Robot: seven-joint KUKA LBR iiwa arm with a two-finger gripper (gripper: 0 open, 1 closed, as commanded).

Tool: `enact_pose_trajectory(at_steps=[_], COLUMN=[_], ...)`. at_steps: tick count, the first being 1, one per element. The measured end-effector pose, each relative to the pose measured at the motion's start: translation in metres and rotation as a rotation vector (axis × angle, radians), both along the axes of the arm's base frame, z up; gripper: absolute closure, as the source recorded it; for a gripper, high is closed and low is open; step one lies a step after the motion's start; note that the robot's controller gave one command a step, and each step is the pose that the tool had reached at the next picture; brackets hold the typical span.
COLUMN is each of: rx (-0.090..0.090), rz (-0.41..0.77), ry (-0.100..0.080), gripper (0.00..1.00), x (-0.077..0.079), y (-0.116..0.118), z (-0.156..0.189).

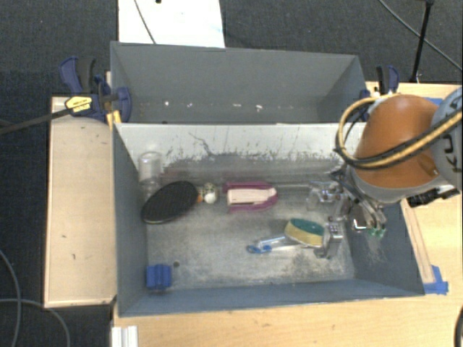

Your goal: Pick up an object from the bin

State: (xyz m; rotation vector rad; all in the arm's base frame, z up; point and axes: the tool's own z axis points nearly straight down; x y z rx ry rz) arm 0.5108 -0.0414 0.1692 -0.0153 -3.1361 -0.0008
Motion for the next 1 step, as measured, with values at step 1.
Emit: enact_pose_trajectory(at_steps=[1], rx=[0.000], rz=[-0.172], ry=[-0.001], gripper=[0.00], x=[0.0173], y=[-0.0135], z=[-0.0999])
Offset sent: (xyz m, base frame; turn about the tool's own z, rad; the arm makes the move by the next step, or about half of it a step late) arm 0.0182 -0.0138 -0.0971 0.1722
